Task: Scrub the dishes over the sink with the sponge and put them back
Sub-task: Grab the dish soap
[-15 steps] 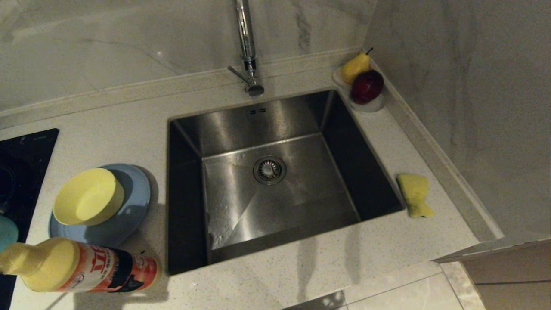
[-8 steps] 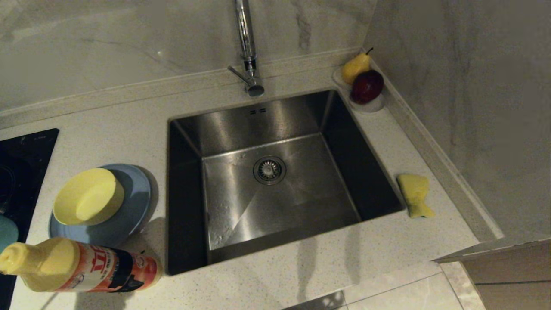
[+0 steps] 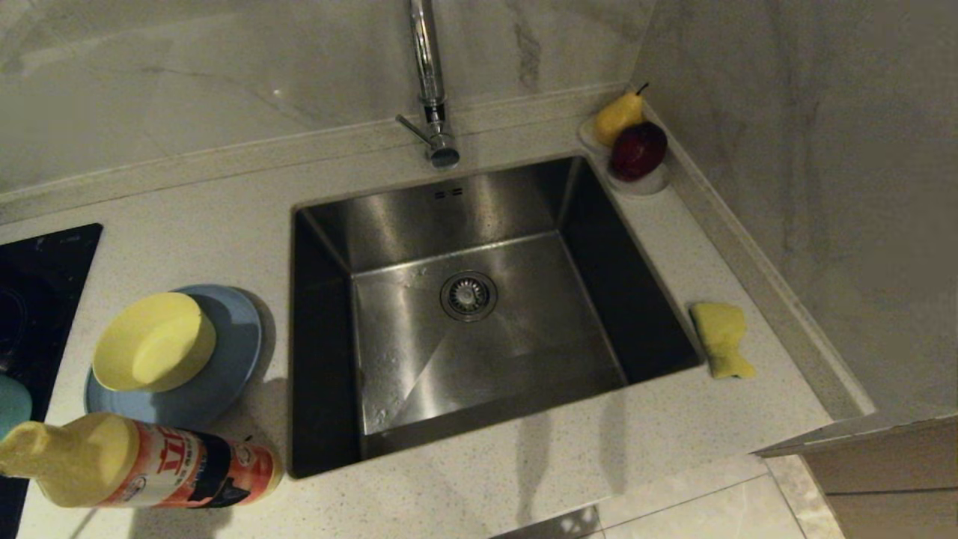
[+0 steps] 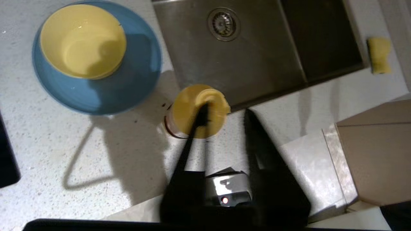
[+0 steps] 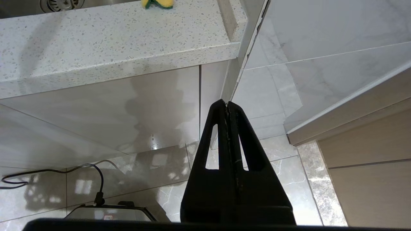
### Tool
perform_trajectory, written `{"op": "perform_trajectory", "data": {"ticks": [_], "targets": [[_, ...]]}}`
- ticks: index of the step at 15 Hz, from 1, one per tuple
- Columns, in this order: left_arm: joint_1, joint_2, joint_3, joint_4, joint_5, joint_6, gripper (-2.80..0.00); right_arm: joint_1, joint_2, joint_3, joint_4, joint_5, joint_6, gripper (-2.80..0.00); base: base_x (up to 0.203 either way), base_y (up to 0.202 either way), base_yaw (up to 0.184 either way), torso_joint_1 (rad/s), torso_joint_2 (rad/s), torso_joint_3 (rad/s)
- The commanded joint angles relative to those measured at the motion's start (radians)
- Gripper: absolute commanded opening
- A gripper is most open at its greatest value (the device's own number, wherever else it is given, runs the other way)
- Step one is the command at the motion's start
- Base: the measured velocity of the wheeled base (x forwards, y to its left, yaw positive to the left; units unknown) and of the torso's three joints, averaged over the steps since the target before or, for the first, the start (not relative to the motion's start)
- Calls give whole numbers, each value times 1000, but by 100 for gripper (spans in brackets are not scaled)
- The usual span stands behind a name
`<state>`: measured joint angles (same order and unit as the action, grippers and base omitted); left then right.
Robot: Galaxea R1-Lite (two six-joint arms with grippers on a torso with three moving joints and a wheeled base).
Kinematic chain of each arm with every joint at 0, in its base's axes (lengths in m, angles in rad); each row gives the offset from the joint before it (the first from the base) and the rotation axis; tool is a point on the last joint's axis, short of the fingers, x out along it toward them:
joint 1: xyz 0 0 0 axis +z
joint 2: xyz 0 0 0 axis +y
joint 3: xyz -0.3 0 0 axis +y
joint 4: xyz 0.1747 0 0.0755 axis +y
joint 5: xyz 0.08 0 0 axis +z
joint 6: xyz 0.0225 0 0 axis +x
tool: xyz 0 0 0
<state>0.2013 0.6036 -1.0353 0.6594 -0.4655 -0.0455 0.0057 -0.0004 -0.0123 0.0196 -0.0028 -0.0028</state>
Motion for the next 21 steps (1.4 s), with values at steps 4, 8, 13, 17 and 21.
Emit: {"op": "perform_trajectory", "data": {"ticks": [4, 8, 13, 17, 21], "targets": [[-26, -2, 5, -24, -15, 1, 0, 0, -1, 0, 0, 0, 0, -280, 0, 0, 0, 0, 0, 0], [-41, -26, 82, -22, -11, 39, 0, 0, -1, 0, 0, 0, 0, -280, 0, 0, 0, 0, 0, 0], [-48, -13, 189, -51, -4, 158, 0, 0, -1, 0, 0, 0, 0, -280, 0, 0, 0, 0, 0, 0], [-48, 30, 271, -164, -3, 196, 0, 0, -1, 0, 0, 0, 0, -280, 0, 0, 0, 0, 0, 0], [-49, 70, 336, -219, -2, 255, 0, 0, -1, 0, 0, 0, 0, -280, 0, 0, 0, 0, 0, 0]]}}
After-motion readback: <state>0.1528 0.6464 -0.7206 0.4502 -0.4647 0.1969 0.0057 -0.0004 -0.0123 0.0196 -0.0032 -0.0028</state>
